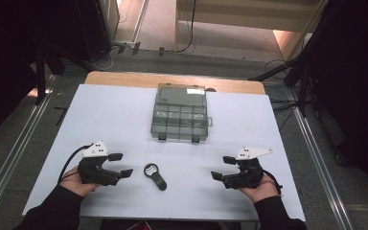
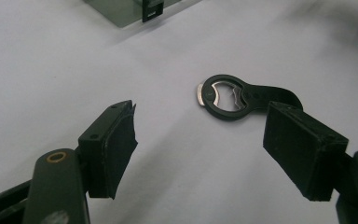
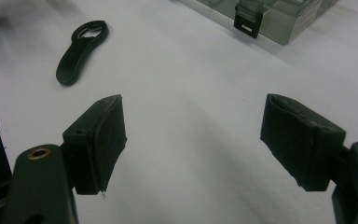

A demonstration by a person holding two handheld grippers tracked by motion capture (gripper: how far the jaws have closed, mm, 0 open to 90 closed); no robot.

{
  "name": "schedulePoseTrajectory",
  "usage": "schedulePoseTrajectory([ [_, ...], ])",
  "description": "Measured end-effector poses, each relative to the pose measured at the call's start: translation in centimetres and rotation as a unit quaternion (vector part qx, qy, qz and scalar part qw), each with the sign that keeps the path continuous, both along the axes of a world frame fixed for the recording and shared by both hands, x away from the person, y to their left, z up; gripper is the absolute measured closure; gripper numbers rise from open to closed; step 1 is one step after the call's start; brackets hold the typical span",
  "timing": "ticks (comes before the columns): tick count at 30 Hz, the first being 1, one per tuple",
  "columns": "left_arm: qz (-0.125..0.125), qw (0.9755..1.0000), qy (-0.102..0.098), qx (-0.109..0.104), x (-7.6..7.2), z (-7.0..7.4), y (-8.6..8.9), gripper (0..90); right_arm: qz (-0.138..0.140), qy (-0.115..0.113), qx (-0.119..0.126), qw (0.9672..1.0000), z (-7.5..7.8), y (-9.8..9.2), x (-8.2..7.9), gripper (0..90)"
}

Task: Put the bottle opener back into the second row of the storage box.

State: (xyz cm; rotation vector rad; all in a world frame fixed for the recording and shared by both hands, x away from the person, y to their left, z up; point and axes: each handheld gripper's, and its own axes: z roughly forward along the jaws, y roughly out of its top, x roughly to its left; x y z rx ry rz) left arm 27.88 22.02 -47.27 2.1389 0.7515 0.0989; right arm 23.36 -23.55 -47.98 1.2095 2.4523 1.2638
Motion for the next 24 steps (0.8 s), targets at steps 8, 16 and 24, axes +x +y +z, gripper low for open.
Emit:
schedulePoseTrajectory([
  [8, 0.000, 1.0000, 0.000, 0.000, 0.02, 0.00, 0.02, 25.1, -0.001, 0.000, 0.001, 1.0000, -0.07, -0.05, 0.03, 23.5],
  [16, 0.000, 1.0000, 0.001, 0.000, -0.01, -0.01, 0.06, 25.1, -0.001, 0.002, 0.002, 1.0000, -0.10, 0.00, 0.09, 23.5],
  [24, 0.002, 1.0000, 0.000, -0.001, -0.03, -0.01, 0.08, 25.1, -0.001, 0.002, 0.004, 1.0000, -0.16, -0.04, 0.13, 23.6],
])
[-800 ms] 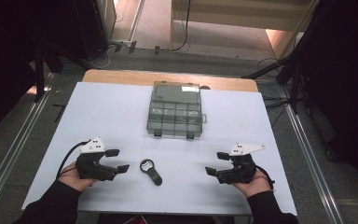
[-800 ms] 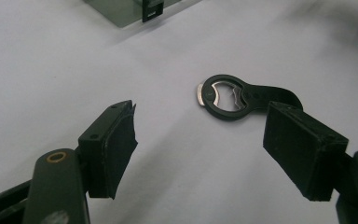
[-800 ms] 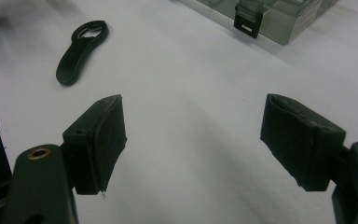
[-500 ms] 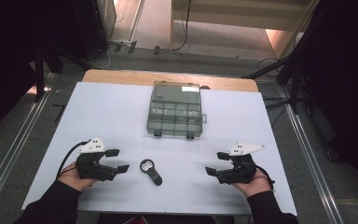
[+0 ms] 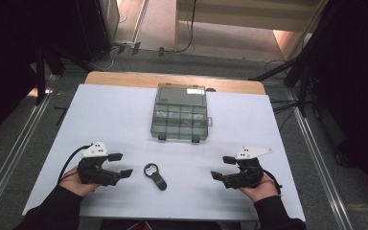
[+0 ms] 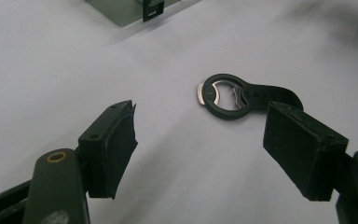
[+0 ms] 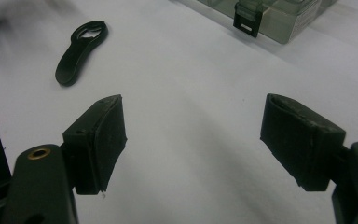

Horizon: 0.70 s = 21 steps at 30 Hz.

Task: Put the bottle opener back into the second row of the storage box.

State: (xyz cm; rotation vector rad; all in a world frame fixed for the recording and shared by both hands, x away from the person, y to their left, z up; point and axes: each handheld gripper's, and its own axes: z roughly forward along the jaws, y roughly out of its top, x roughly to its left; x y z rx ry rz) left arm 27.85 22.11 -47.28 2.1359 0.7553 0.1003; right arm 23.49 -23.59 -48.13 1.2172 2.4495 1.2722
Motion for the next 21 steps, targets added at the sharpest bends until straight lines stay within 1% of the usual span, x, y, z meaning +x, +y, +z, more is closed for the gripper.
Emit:
schedulePoseTrajectory([
  [21, 0.000, 1.0000, 0.000, -0.001, -0.01, 0.00, 0.00, 25.1, 0.005, 0.002, -0.002, 1.0000, -0.14, 0.00, 0.05, 23.6],
])
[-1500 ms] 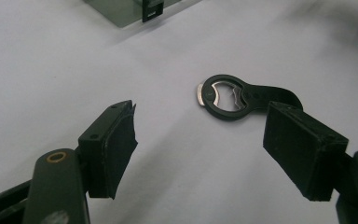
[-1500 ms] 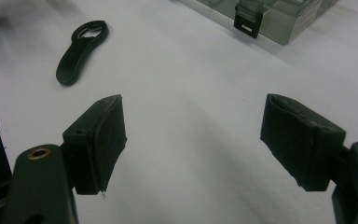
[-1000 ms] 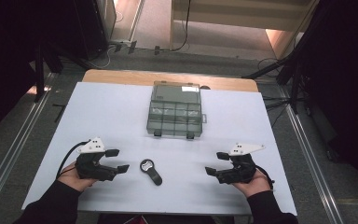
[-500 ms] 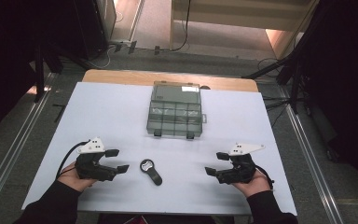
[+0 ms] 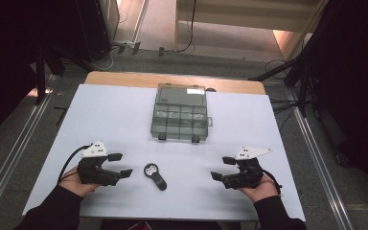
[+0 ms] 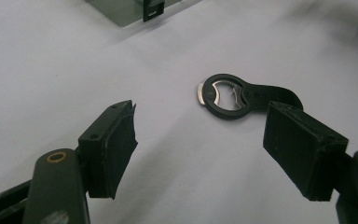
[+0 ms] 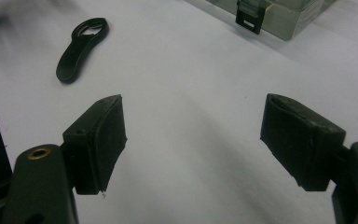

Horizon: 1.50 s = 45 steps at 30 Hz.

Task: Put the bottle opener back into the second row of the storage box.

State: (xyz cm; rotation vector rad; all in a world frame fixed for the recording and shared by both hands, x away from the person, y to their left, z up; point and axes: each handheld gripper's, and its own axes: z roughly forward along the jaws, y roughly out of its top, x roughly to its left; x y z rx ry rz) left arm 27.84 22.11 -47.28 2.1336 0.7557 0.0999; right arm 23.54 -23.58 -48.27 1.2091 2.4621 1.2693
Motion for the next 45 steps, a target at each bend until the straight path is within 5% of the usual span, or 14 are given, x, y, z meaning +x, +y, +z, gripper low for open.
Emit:
schedulePoseTrajectory([
  [11, 0.001, 1.0000, 0.000, 0.000, 0.0, 0.0, 0.0, 25.2, 0.008, 0.001, 0.004, 1.0000, 0.0, 0.1, 0.0, 23.6],
  [28, 0.002, 1.0000, 0.000, 0.000, 0.0, 0.0, 0.0, 25.1, 0.104, -0.016, 0.003, 0.9945, 0.6, 1.9, 1.5, 23.3],
  [45, 0.001, 1.0000, 0.001, -0.001, 0.0, 0.0, 0.0, 25.2, 0.129, -0.010, 0.004, 0.9916, 1.0, 3.5, 2.4, 23.3],
])
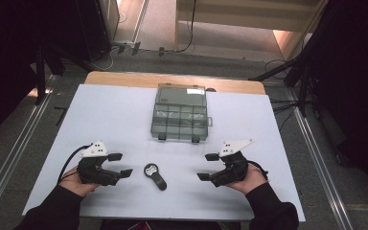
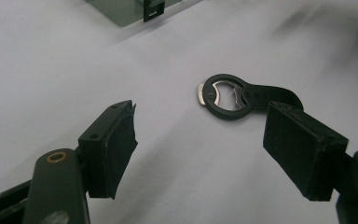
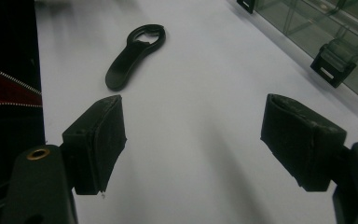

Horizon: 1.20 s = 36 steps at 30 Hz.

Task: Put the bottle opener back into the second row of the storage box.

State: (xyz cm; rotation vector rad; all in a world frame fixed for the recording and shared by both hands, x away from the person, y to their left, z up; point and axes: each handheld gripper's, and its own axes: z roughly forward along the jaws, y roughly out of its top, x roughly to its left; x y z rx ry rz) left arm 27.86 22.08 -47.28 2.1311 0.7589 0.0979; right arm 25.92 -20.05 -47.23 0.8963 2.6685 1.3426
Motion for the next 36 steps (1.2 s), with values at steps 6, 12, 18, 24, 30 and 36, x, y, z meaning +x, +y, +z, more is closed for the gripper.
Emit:
schedulePoseTrajectory([
  [6, -0.001, 1.0000, 0.001, 0.001, 0.0, 0.0, 0.0, 25.1, 0.005, 0.001, -0.002, 1.0000, 0.0, 0.4, 0.3, 23.2],
  [12, -0.001, 1.0000, 0.000, 0.001, 0.0, 0.0, 0.0, 25.1, 0.007, 0.001, -0.003, 1.0000, 0.2, 1.0, 0.6, 23.3],
  [18, -0.001, 1.0000, 0.000, 0.001, 0.0, 0.0, 0.0, 25.1, 0.011, 0.002, -0.002, 0.9999, 0.3, 1.6, 1.0, 23.3],
  [24, -0.001, 1.0000, 0.001, 0.001, 0.0, 0.0, 0.0, 25.1, 0.019, 0.001, -0.003, 0.9998, 0.3, 2.3, 1.3, 23.3],
  [30, -0.001, 1.0000, 0.000, 0.001, 0.0, 0.0, 0.0, 25.1, 0.024, -0.001, -0.004, 0.9997, 0.4, 3.2, 1.6, 23.4],
  [36, -0.001, 1.0000, 0.000, 0.000, 0.0, 0.0, 0.0, 25.1, 0.031, -0.002, -0.003, 0.9995, 0.5, 4.0, 1.9, 23.4],
])
